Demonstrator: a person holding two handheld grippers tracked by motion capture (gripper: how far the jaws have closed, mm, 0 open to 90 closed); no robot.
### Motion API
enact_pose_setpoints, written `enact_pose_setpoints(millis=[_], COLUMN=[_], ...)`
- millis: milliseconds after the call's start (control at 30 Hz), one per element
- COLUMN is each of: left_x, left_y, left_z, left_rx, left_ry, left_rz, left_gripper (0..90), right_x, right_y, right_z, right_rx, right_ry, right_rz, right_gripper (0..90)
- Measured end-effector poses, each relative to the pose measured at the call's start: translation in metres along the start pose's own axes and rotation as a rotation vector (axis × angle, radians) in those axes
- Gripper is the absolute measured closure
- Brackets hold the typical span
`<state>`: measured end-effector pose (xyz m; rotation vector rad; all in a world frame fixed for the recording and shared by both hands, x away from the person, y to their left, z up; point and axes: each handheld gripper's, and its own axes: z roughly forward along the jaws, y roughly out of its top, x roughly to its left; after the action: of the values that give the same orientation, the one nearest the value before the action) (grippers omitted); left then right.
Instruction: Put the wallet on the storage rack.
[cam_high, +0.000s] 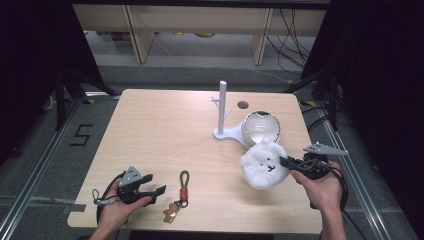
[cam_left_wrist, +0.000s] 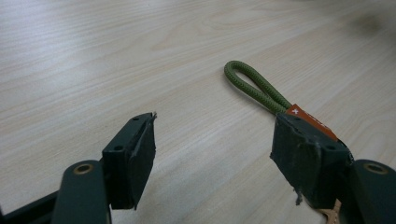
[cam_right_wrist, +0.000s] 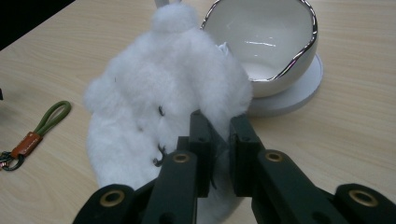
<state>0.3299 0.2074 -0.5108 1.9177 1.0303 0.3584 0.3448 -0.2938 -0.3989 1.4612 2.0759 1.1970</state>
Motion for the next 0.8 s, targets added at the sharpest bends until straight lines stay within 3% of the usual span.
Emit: enact_pose_setpoints(millis=[33,67,100,233,300,333,367,433,567,600,667,700,800], left_x=[0.0,0.0,-0.001,-0.002,-0.002,-0.003,-0.003,-0.004,-0.004,-0.004,-0.004,-0.004,-0.003], left_y=[-0.001,-0.001,0.0,0.001,0.001,0.001,0.002,0.002,0.004,0.004,0.004,0.004,0.004], left_z=[0.001,0.001,0.001,-0.001,0.0,0.0,0.0,0.0,-0.001,-0.001,-0.001,-0.001,-0.001], left_rx=[-0.011,-0.009,-0.017,-0.01,-0.024,-0.025,-0.024,-0.02,-0.025,-0.027,-0.026,-0.025,-0.025], left_ry=[-0.012,-0.014,-0.014,0.0,-0.014,-0.011,-0.009,-0.009,-0.008,-0.009,-0.006,-0.007,-0.013], left_rz=[-0.01,-0.014,-0.02,0.0,-0.006,-0.003,-0.005,-0.012,0.002,-0.003,-0.007,-0.007,0.008], left_gripper=[30.0,30.0,30.0,29.9,29.7,29.6,29.5,29.5,29.5,29.5,29.5,29.5,29.5], right_x=[0.0,-0.003,-0.002,-0.002,0.001,0.0,0.004,0.001,0.002,0.0,-0.001,0.002,0.002], right_y=[0.001,0.002,0.003,0.006,0.006,0.007,0.006,0.007,0.01,0.011,0.013,0.013,0.016], right_z=[0.0,-0.001,0.001,-0.001,-0.002,-0.002,-0.001,0.0,0.0,0.0,-0.001,-0.001,-0.002], right_rx=[-0.004,-0.001,-0.005,-0.016,-0.023,-0.018,-0.017,-0.023,-0.03,-0.045,-0.046,-0.048,-0.066], right_ry=[-0.001,-0.004,0.014,0.009,0.003,-0.004,0.002,0.006,-0.004,-0.005,0.003,-0.006,-0.011], right_rz=[-0.002,-0.035,-0.022,-0.03,-0.014,-0.046,-0.009,-0.037,-0.003,-0.035,-0.046,-0.017,-0.014], right_gripper=[82.7,82.7,82.7,82.7,82.7,82.7,82.7,82.6,82.6,82.7,82.6,82.6,82.6])
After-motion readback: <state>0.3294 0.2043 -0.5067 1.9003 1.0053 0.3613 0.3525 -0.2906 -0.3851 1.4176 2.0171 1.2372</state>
